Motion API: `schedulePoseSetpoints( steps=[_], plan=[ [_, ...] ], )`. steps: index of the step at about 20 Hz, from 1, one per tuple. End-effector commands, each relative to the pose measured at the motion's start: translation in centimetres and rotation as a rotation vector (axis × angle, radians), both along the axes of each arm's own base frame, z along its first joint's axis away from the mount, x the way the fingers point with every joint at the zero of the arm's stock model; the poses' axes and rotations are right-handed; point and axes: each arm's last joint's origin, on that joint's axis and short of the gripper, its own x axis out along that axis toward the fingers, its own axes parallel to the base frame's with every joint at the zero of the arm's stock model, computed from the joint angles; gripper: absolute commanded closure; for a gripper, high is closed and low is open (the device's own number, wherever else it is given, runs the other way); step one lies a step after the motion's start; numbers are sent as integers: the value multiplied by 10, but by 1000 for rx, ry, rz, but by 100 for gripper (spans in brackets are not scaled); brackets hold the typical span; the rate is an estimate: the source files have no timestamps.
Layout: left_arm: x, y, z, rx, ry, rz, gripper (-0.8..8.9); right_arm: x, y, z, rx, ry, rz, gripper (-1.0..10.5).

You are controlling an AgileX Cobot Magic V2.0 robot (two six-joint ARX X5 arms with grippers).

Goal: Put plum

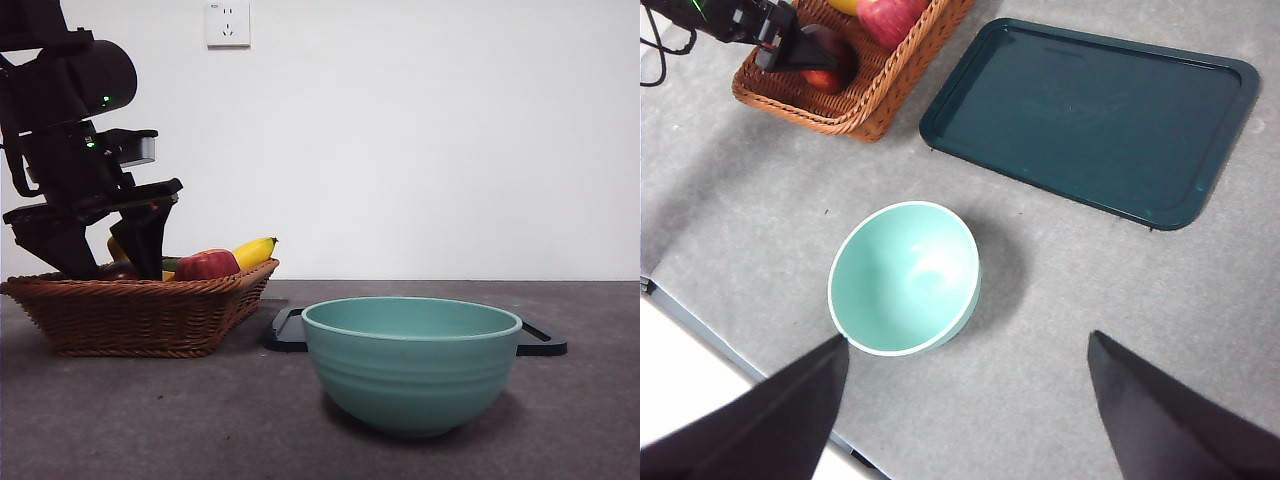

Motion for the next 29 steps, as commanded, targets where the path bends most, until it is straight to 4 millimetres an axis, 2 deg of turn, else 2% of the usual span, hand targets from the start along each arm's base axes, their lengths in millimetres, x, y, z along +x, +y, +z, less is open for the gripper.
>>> schedulePoseSetpoints(
  steps=[1, 6, 10, 14, 18, 23, 29],
  plan=[
    [5, -3, 1, 3, -14, -13, 540, 1, 0, 6, 3, -22, 3, 564],
    [3, -3, 7, -12, -16, -22, 544, 1, 0, 6, 3, -22, 3, 564],
    [-12, -6, 41, -106, -92, -73, 544, 1, 0, 6, 3, -22, 3, 564],
    [-47, -18, 85, -144, -172, -150, 544, 1, 0, 6, 3, -23, 2, 564],
    [-89, -47, 113, -202, -216, -312, 544, 1, 0, 6, 3, -24, 2, 564],
    [-124, -101, 110, -222, -186, -536, 544, 1, 0, 6, 3, -24, 2, 564],
    [-137, -158, 74, -192, -107, -704, 545, 1, 0, 6, 3, -24, 2, 564]
  ],
)
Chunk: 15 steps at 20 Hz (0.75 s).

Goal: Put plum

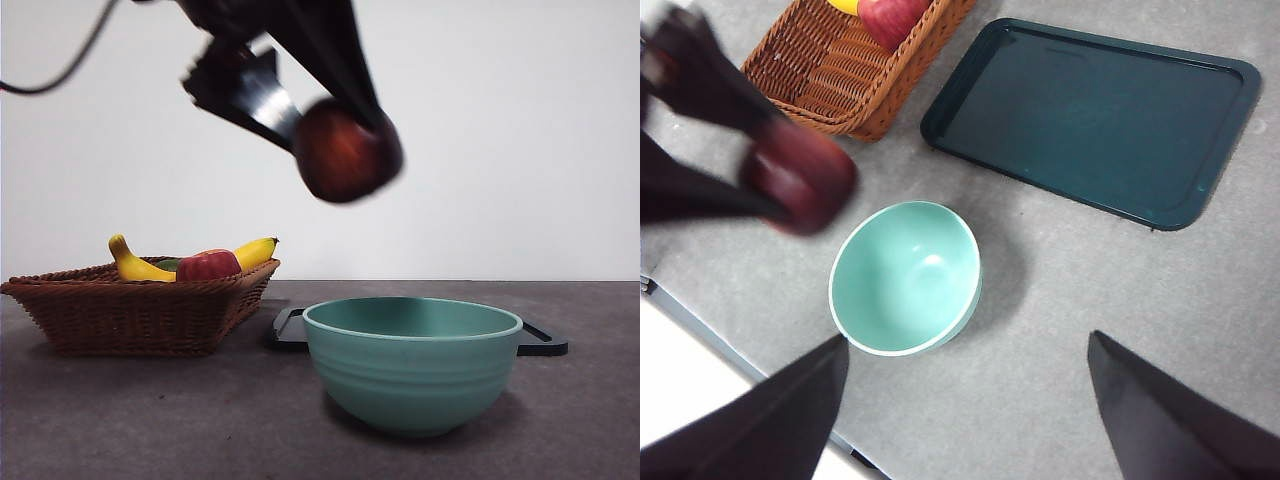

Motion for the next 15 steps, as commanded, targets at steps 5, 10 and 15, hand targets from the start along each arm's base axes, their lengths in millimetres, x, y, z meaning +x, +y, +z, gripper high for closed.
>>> schedulePoseSetpoints(
  steps=[5, 10, 15],
  plan=[
    [-1, -49, -48, 129, -24, -112, 545, 1, 0, 6, 3, -23, 2, 564],
    [2, -65, -78, 231, -66, -128, 545, 1, 0, 6, 3, -23, 2, 564],
    [3, -68, -87, 260, -62, -129, 537, 1, 0, 6, 3, -23, 3, 564]
  ],
)
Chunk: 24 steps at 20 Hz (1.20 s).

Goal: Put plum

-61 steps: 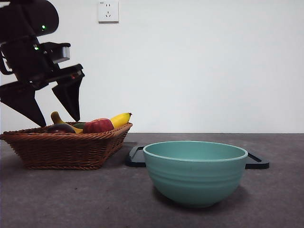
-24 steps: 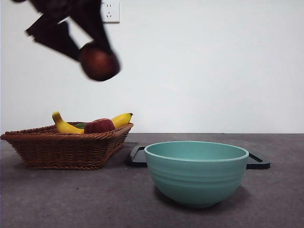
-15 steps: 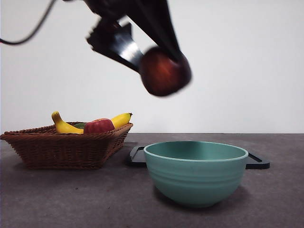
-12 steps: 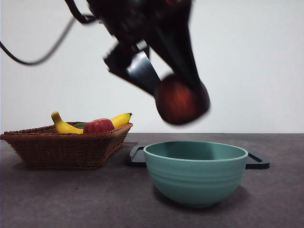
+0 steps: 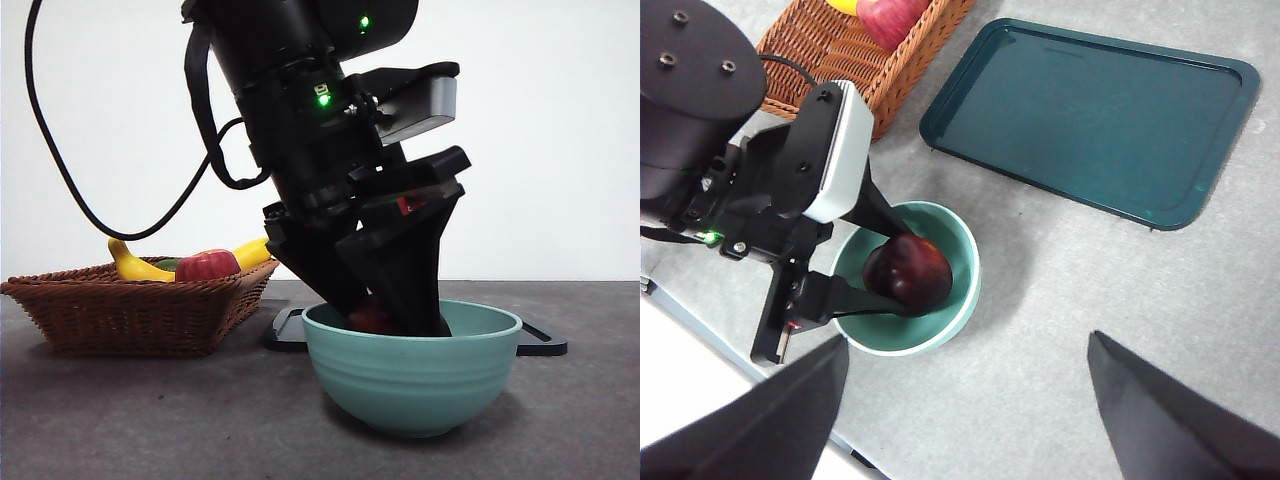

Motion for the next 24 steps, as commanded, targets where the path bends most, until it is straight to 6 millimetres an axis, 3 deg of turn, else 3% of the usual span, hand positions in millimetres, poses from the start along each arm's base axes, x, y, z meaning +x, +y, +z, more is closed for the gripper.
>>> schedulePoseSetpoints(
  steps=[1, 6, 13, 15, 19, 24],
  plan=[
    [0, -9, -2, -1, -13, -24, 533, 1, 0, 6, 3, -23, 3, 564],
    [-1, -8, -2, 4, -9, -24, 457, 1, 0, 6, 3, -22, 3, 564],
    [1, -10, 9, -24, -16, -7, 439, 1, 0, 6, 3, -23, 3, 564],
    [1, -10, 23, -59, -40, -6, 439, 1, 0, 6, 3, -23, 3, 564],
    [2, 4, 71, -181, -100, 50, 439, 1, 0, 6, 3, -23, 3, 564],
    [5, 67, 136, -318, -198, 196, 439, 1, 0, 6, 3, -23, 3, 564]
  ],
)
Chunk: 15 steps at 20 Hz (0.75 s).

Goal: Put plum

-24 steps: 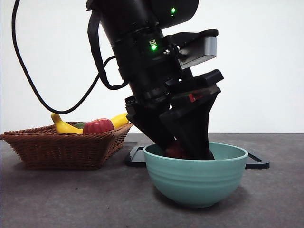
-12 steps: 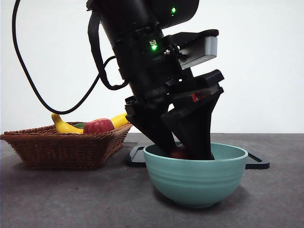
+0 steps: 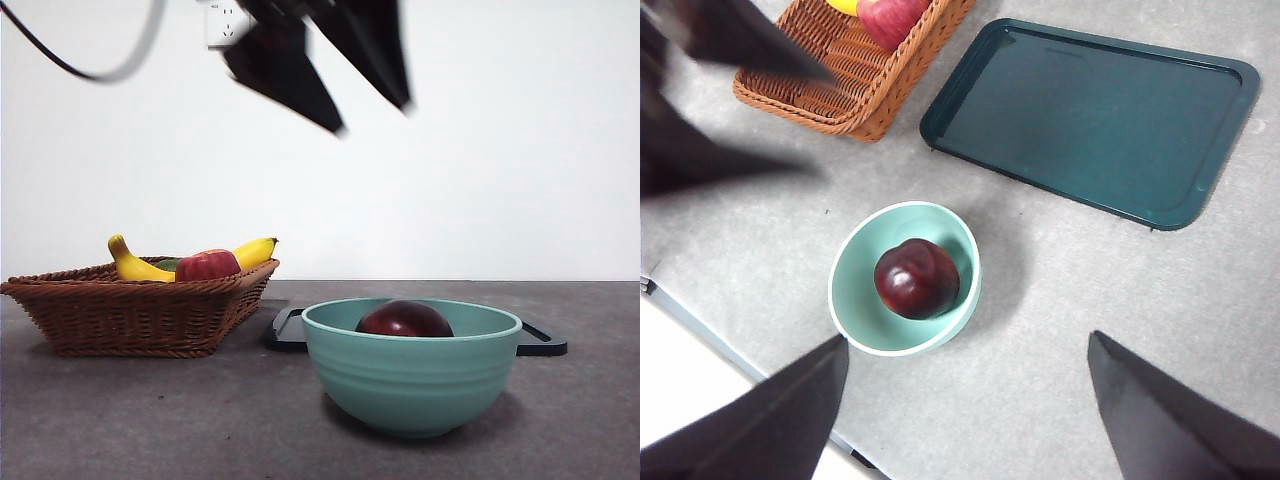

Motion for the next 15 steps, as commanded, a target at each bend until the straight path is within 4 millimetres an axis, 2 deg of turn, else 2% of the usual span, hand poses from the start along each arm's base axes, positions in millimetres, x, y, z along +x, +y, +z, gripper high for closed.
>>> schedulePoseSetpoints(
  steps=[1, 4, 7, 11, 15],
  plan=[
    [1, 29, 30, -78, -44, 87, 439, 1, 0, 6, 3, -23, 3, 564],
    [-2, 73, 54, -146, -53, 154, 439, 1, 0, 6, 3, -23, 3, 564],
    [-10, 109, 56, -191, 4, 190, 439, 1, 0, 6, 2, -23, 3, 564],
    [-32, 137, 32, -222, 73, 203, 439, 1, 0, 6, 2, -23, 3, 564],
    [-59, 147, 0, -288, 219, 85, 440, 1, 0, 6, 3, -22, 3, 564]
  ],
)
